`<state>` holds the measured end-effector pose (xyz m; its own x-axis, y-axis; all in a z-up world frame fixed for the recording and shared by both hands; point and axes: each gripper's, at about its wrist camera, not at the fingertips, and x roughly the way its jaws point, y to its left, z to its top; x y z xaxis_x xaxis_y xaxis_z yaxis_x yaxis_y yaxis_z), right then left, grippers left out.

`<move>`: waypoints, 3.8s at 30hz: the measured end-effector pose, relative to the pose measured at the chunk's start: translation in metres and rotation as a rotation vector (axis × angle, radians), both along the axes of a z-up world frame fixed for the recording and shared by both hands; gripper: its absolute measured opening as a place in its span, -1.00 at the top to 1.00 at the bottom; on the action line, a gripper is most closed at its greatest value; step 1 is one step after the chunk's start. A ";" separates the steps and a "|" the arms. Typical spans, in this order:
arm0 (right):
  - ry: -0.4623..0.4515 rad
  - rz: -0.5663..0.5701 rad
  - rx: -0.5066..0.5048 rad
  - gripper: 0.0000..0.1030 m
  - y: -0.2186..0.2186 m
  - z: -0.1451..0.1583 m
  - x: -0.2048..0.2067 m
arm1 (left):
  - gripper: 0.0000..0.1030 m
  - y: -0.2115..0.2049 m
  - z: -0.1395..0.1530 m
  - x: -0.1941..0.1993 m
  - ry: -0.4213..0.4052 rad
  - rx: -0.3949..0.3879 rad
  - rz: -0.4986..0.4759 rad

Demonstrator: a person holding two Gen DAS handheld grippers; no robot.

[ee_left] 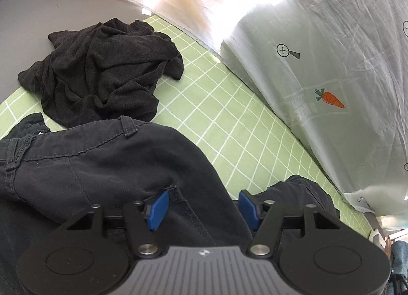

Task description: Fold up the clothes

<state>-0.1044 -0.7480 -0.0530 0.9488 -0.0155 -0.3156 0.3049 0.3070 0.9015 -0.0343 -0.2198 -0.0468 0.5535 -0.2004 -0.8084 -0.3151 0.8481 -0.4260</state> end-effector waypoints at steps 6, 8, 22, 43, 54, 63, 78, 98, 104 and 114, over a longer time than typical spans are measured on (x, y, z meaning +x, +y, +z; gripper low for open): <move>-0.106 0.010 -0.165 0.94 -0.010 0.066 -0.045 | 1.00 0.022 -0.005 -0.018 0.002 -0.085 0.026; -0.152 -0.011 -0.200 0.94 -0.010 0.090 -0.059 | 1.00 0.021 -0.001 -0.023 -0.002 -0.060 0.011; -0.001 0.058 -0.563 0.69 -0.024 0.158 0.039 | 0.93 0.026 -0.004 -0.034 0.013 -0.007 0.018; 0.430 0.152 -0.230 -0.33 0.009 -0.011 -0.029 | -0.23 -0.076 0.011 -0.010 -0.052 0.009 -0.296; 0.329 -0.069 0.068 -0.36 -0.029 -0.049 -0.065 | -0.52 -0.100 0.009 -0.001 -0.015 -0.090 -0.256; 0.378 -0.006 0.030 -0.40 -0.062 -0.070 -0.048 | -0.57 -0.134 -0.015 0.022 0.097 0.009 -0.291; 0.296 -0.089 0.011 0.76 -0.071 -0.089 -0.030 | 1.00 -0.099 -0.054 0.039 0.229 -0.061 -0.194; -0.122 -0.147 -0.386 0.97 -0.045 0.097 -0.068 | 1.00 0.060 0.001 -0.016 -0.021 -0.116 0.206; -0.263 -0.171 -0.656 1.00 -0.035 0.158 -0.065 | 1.00 0.046 -0.013 -0.016 0.007 -0.112 0.149; 0.122 -0.053 -0.424 0.83 -0.047 0.082 -0.015 | 0.44 -0.002 -0.001 -0.002 0.003 -0.064 -0.018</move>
